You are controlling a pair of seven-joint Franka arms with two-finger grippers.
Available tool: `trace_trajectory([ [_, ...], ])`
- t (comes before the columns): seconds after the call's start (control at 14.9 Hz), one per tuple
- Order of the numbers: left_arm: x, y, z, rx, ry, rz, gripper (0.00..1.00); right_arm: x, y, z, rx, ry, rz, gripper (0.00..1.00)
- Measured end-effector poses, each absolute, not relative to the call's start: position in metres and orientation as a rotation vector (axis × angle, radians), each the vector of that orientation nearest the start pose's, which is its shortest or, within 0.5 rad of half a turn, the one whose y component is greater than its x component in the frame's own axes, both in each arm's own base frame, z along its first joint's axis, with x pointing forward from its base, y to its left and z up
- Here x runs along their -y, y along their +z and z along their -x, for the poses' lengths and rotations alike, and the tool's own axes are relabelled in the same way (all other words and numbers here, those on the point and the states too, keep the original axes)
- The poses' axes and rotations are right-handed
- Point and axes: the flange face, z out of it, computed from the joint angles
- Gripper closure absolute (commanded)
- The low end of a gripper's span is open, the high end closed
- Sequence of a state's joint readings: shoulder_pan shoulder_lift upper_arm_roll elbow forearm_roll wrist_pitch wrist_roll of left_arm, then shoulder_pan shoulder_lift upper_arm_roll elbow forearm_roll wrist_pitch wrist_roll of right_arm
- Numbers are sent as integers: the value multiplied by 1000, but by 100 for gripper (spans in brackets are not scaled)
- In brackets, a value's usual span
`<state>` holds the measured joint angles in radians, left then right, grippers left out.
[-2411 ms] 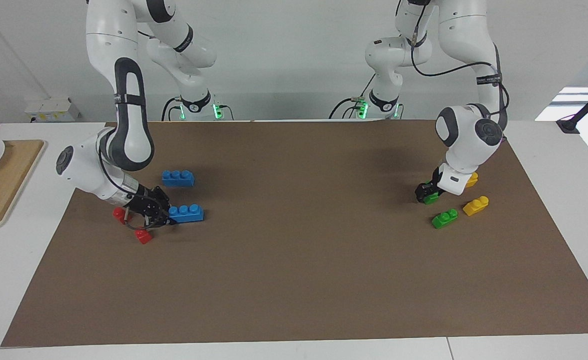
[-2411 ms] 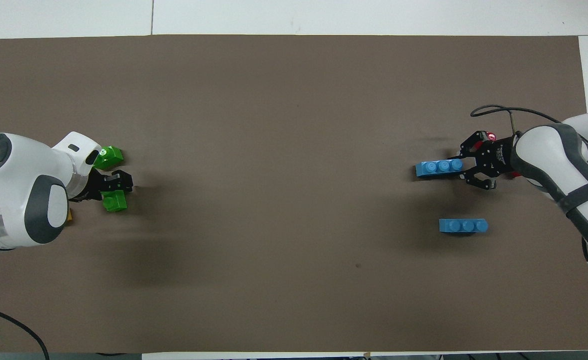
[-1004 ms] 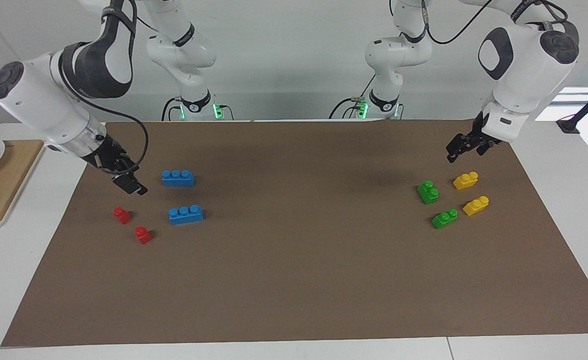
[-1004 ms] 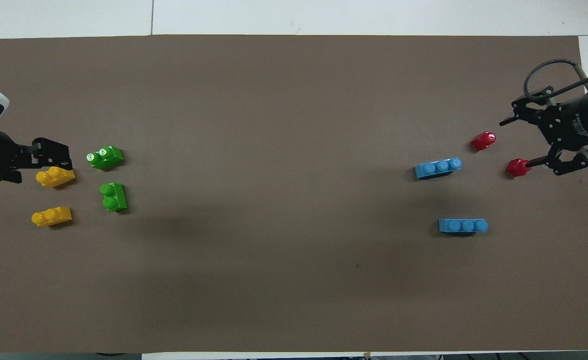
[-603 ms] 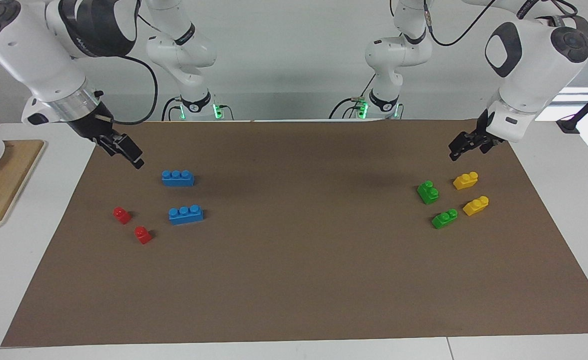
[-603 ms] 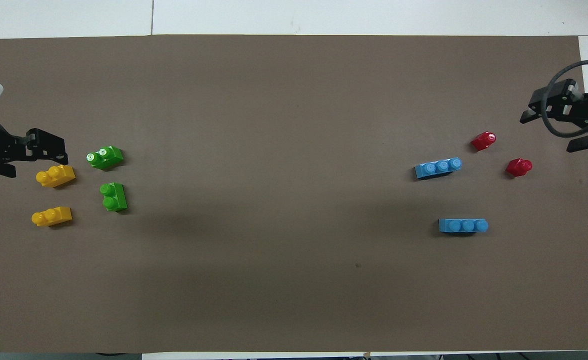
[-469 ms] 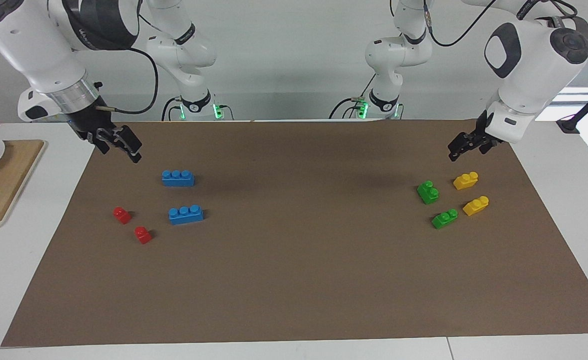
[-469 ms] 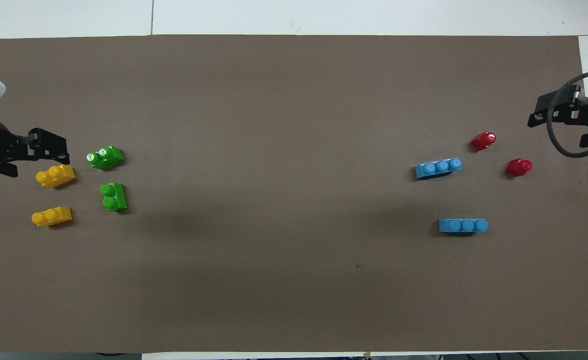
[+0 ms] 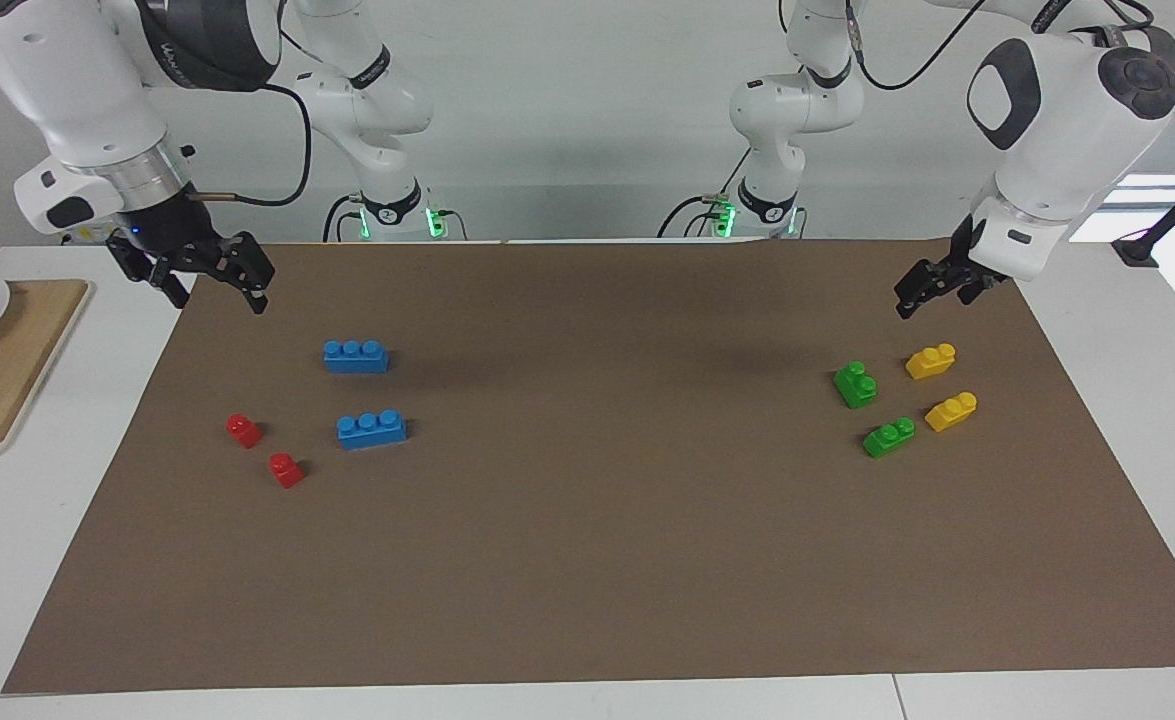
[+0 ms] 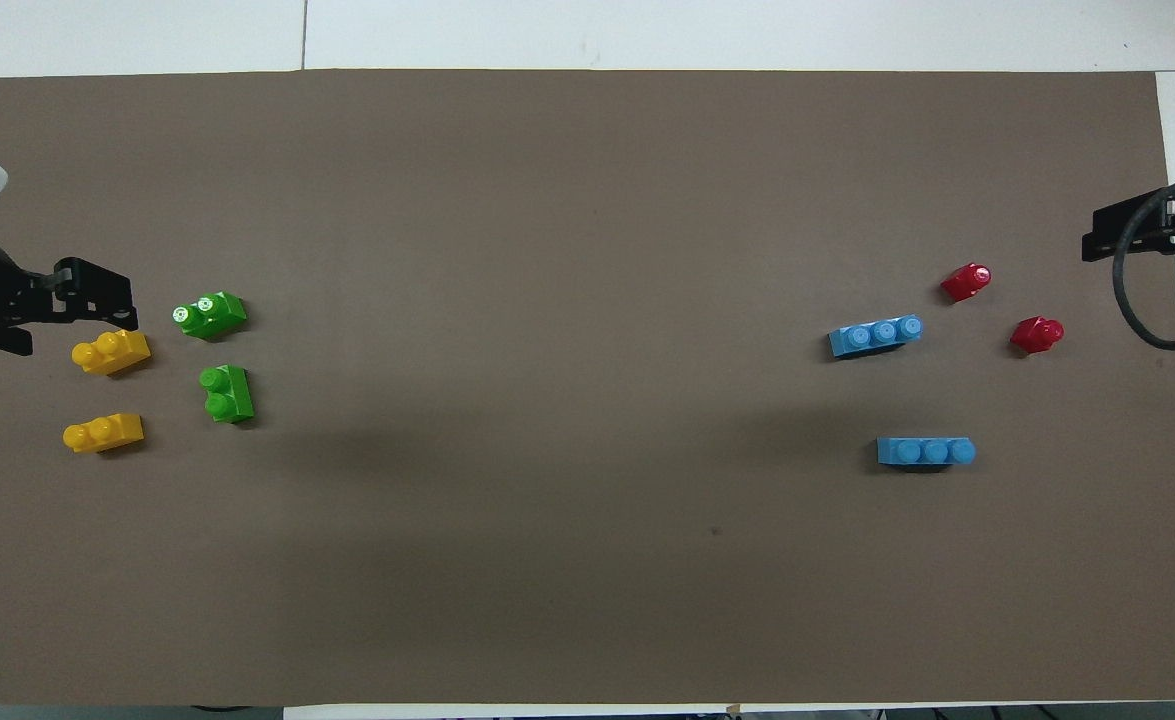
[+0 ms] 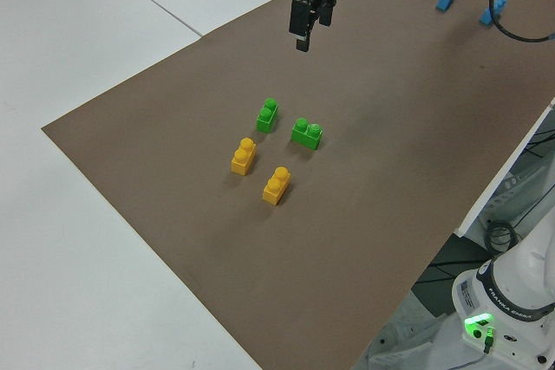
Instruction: Remove green block with left arm and hold with right
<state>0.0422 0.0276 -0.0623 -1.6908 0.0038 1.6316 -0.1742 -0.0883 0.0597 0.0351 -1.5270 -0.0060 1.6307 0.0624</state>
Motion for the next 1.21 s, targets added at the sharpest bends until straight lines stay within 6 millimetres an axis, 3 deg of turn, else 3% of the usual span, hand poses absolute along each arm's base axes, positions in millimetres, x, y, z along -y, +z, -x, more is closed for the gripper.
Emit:
trace_trajectory([
  [0.6,26,588,-560,197,41,3129,0,27,614,-575,-165,-17,3141,2],
  [1.21,13,592,-560,111,40,3130,0,25,614,-575,-160,-15,3141,0],
])
